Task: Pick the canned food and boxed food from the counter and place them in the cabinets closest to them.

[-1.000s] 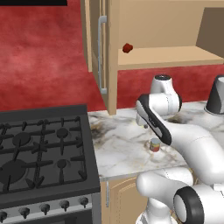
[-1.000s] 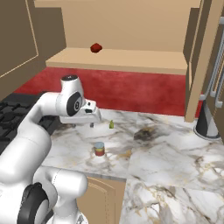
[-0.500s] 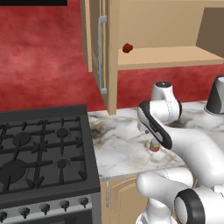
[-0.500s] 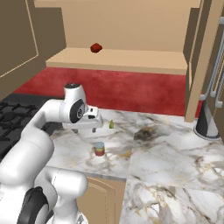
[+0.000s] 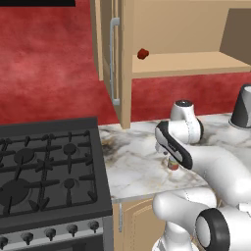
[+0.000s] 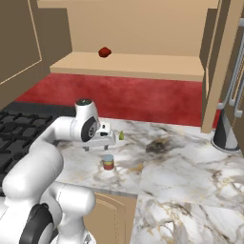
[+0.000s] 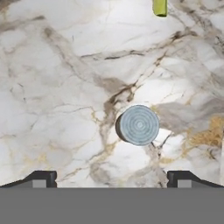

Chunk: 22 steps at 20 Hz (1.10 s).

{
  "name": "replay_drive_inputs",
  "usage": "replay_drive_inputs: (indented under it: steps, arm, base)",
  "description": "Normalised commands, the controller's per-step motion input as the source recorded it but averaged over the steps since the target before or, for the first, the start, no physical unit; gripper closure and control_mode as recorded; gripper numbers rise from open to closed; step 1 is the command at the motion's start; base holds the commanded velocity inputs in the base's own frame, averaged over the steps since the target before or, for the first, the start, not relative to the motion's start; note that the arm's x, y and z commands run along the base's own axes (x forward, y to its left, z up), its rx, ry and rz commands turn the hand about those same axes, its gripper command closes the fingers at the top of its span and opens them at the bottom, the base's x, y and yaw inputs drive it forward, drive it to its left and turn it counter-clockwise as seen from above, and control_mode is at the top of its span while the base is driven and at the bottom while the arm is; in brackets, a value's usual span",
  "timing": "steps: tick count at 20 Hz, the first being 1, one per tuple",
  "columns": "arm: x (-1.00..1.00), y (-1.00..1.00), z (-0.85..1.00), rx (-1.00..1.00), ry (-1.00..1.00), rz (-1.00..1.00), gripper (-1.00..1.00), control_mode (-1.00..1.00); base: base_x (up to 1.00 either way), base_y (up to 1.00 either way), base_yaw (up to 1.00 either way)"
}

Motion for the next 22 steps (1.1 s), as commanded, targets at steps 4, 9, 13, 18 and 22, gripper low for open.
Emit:
replay_drive_inputs:
  steps: [4,9,13,18,22]
  arm:
    - [0.18,-0.11,-0.26,0.0,0.0,0.01,-1.0,-1.0]
    - [0.17,-0.14,-0.24,0.0,0.0,0.01,-1.0,-1.0]
    - [0.14,-0.14,-0.25,0.0,0.0,0.01,-1.0,-1.0]
    - [0.17,-0.1,-0.25,0.0,0.0,0.01,-1.0,-1.0]
    - [0.16,-0.02,-0.21,0.0,0.0,0.0,-1.0,-1.0]
  base:
    - [0.0,0.0,0.0]
    - [0.0,0.0,0.0]
    - [0.0,0.0,0.0]
    - [0.0,0.0,0.0]
    - [0.0,0.0,0.0]
